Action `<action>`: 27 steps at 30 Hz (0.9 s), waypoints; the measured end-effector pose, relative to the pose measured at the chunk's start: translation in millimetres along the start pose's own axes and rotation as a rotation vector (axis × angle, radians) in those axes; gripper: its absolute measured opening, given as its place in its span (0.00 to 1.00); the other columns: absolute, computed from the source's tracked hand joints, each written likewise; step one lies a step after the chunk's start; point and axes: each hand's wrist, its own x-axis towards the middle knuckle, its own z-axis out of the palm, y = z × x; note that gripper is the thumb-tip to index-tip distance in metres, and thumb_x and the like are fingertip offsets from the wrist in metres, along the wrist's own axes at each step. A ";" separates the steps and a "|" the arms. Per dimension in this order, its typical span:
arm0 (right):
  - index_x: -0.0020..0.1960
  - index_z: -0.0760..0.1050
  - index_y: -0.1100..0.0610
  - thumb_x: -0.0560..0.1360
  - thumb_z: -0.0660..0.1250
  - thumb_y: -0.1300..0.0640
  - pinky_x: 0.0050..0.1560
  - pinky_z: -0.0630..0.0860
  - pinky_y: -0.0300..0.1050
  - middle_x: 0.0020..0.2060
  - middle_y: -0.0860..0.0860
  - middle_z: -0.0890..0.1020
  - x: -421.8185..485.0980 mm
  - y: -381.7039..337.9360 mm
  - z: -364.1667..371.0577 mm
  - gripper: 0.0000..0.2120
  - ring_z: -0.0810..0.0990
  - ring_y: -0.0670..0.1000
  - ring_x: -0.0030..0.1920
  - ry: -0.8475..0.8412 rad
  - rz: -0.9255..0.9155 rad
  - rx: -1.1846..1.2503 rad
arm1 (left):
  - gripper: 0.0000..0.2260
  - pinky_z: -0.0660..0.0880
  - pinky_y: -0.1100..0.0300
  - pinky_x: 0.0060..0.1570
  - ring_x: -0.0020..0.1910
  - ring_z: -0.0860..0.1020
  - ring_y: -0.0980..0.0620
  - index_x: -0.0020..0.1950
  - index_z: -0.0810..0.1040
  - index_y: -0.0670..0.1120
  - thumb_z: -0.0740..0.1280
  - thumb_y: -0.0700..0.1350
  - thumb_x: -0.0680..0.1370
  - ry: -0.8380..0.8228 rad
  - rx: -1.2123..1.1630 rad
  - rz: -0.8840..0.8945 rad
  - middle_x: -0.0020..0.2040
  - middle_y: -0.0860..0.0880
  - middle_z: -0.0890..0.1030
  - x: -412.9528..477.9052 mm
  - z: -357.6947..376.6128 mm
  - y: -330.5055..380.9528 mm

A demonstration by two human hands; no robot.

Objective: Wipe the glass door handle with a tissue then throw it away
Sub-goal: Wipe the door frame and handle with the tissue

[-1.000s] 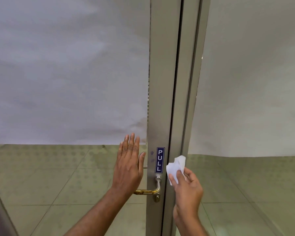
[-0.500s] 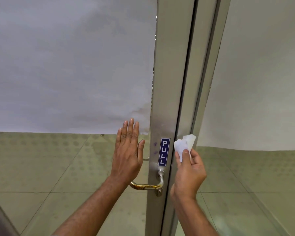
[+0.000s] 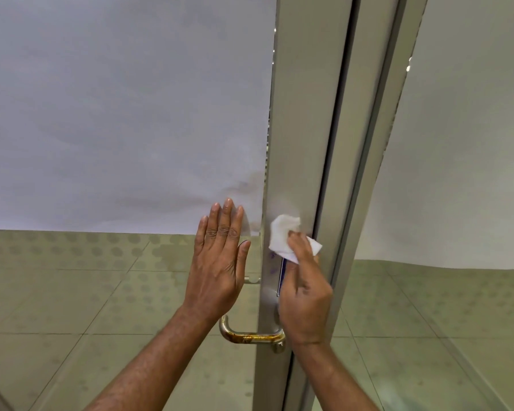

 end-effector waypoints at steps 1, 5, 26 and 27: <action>0.71 0.74 0.58 0.81 0.60 0.65 0.73 0.70 0.58 0.71 0.50 0.75 -0.3 8.7 1.9 0.19 0.72 0.55 0.74 -0.065 -0.121 -0.105 | 0.26 0.42 0.49 0.85 0.86 0.47 0.47 0.85 0.49 0.45 0.48 0.51 0.88 0.007 -0.001 0.004 0.87 0.47 0.47 -0.2 1.2 -0.9; 0.74 0.69 0.63 0.86 0.51 0.58 0.79 0.57 0.62 0.74 0.58 0.72 -0.4 33.5 4.1 0.20 0.63 0.59 0.79 -0.211 -0.371 -0.412 | 0.26 0.41 0.49 0.85 0.86 0.47 0.46 0.85 0.49 0.45 0.47 0.51 0.88 0.044 -0.001 -0.001 0.87 0.47 0.47 0.8 8.7 -1.7; 0.80 0.55 0.59 0.84 0.50 0.38 0.79 0.44 0.57 0.81 0.57 0.56 0.9 86.4 -47.0 0.33 0.47 0.56 0.82 -0.972 -0.768 -0.866 | 0.26 0.39 0.49 0.84 0.86 0.44 0.47 0.85 0.46 0.48 0.45 0.52 0.88 0.153 -0.012 0.003 0.86 0.49 0.43 4.4 33.9 -8.1; 0.79 0.58 0.59 0.84 0.50 0.38 0.80 0.43 0.56 0.80 0.57 0.58 0.1 87.9 -50.1 0.32 0.47 0.56 0.82 -0.997 -0.790 -0.870 | 0.26 0.39 0.49 0.84 0.86 0.44 0.48 0.85 0.46 0.48 0.45 0.53 0.88 0.152 -0.012 0.000 0.86 0.49 0.43 4.4 34.1 -8.1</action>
